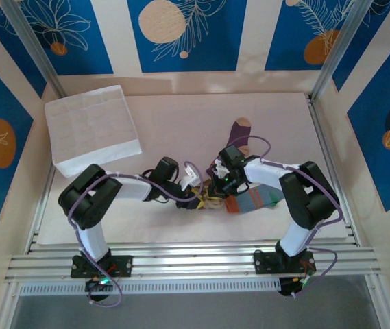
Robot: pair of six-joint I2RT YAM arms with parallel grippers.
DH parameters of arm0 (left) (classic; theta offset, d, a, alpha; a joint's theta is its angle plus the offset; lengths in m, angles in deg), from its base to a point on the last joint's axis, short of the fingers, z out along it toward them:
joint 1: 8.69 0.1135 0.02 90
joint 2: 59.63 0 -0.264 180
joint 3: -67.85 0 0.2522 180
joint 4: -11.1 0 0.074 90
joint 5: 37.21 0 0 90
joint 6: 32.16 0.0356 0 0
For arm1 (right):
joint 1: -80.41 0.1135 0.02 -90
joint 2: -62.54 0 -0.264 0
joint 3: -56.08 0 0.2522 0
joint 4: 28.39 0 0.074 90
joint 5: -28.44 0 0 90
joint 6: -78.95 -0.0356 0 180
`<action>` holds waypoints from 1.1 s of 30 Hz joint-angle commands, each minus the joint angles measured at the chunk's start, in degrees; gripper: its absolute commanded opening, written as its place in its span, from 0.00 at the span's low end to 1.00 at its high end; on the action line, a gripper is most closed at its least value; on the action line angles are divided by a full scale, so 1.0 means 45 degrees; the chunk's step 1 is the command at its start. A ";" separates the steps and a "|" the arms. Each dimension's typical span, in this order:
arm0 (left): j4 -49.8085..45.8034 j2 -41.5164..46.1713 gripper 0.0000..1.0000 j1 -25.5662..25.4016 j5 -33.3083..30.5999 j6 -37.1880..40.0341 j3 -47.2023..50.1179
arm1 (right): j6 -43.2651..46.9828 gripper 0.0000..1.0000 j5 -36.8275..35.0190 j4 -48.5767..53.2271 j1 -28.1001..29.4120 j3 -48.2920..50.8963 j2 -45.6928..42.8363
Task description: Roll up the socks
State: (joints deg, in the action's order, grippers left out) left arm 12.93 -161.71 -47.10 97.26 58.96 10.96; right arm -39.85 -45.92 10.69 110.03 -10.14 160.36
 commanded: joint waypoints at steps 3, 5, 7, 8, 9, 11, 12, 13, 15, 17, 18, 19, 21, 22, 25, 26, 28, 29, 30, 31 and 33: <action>-0.0341 0.1259 0.34 0.0156 -0.0700 0.1904 0.0743 | 0.0454 0.00 -0.0463 0.1633 0.0093 -0.0347 0.0551; -0.0206 0.1856 0.35 0.0115 -0.1099 0.2412 0.1039 | 0.0510 0.00 -0.0480 0.1808 0.0125 -0.0539 0.0646; 0.0189 0.2656 0.35 -0.0041 -0.1761 0.3091 0.1529 | 0.0569 0.00 -0.0465 0.1952 0.0169 -0.0726 0.0744; 0.0388 0.3012 0.35 -0.0187 -0.2130 0.3469 0.1738 | 0.0606 0.00 -0.0440 0.1988 0.0184 -0.0796 0.0795; 0.0552 0.3420 0.35 -0.0431 -0.2657 0.3964 0.2017 | 0.0618 0.00 -0.0448 0.2027 0.0194 -0.0867 0.0858; 0.0655 0.4081 0.36 -0.0974 -0.3990 0.4998 0.2396 | 0.0653 0.00 -0.0391 0.2116 0.0223 -0.1009 0.0991; 0.0609 0.4328 0.37 -0.1341 -0.4775 0.5681 0.2520 | 0.0666 0.00 -0.0371 0.2156 0.0242 -0.1088 0.1055; 0.0621 0.4518 0.38 -0.1720 -0.5627 0.6243 0.2637 | 0.0676 0.00 -0.0370 0.2195 0.0276 -0.1160 0.1124; 0.0756 0.4665 0.40 -0.2413 -0.6945 0.7222 0.2807 | 0.0694 0.00 -0.0372 0.2283 0.0308 -0.1278 0.1239; 0.0959 0.4598 0.43 -0.3028 -0.7940 0.8032 0.2874 | 0.0714 0.00 -0.0340 0.2339 0.0351 -0.1396 0.1338; 0.0968 0.4458 0.43 -0.3302 -0.8293 0.8371 0.2805 | 0.0733 0.00 -0.0316 0.2378 0.0369 -0.1441 0.1391; 0.0954 0.4284 0.43 -0.3524 -0.8588 0.8641 0.2698 | 0.0723 0.00 -0.0312 0.2417 0.0398 -0.1492 0.1459; 0.0949 0.3837 0.44 -0.3835 -0.9017 0.8930 0.2463 | 0.0755 0.00 -0.0292 0.2474 0.0427 -0.1566 0.1540; 0.0968 0.3566 0.44 -0.3942 -0.9147 0.8996 0.2297 | 0.0755 0.00 -0.0277 0.2497 0.0445 -0.1588 0.1577; 0.1078 0.2786 0.44 -0.4278 -0.9458 0.9141 0.1902 | 0.0720 0.00 -0.0248 0.2498 0.0484 -0.1617 0.1631; 0.1075 0.2530 0.43 -0.4339 -0.9507 0.9165 0.1788 | 0.0706 0.00 -0.0253 0.2498 0.0486 -0.1609 0.1641; 0.1153 0.2026 0.38 -0.4444 -0.9701 0.9065 0.1582 | 0.0715 0.00 -0.0231 0.2518 0.0472 -0.1620 0.1625; 0.1197 0.1856 0.32 -0.4449 -0.9776 0.8968 0.1526 | 0.0706 0.00 -0.0214 0.2517 0.0503 -0.1584 0.1612; 0.1255 0.1736 0.25 -0.4434 -0.9884 0.8797 0.1500 | 0.0715 0.00 -0.0196 0.2518 0.0506 -0.1564 0.1567; 0.1280 0.1635 0.17 -0.4451 -1.0050 0.8573 0.1475 | 0.0707 0.01 -0.0205 0.2499 0.0496 -0.1544 0.1498; 0.1189 0.1580 0.05 -0.4415 -1.0221 0.8146 0.1460 | 0.0733 0.05 -0.0105 0.2421 0.0469 -0.1431 0.1309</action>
State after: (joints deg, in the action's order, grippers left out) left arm 19.12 -152.05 -66.64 54.09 97.26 18.43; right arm -37.45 -46.75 19.24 111.21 -17.60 165.71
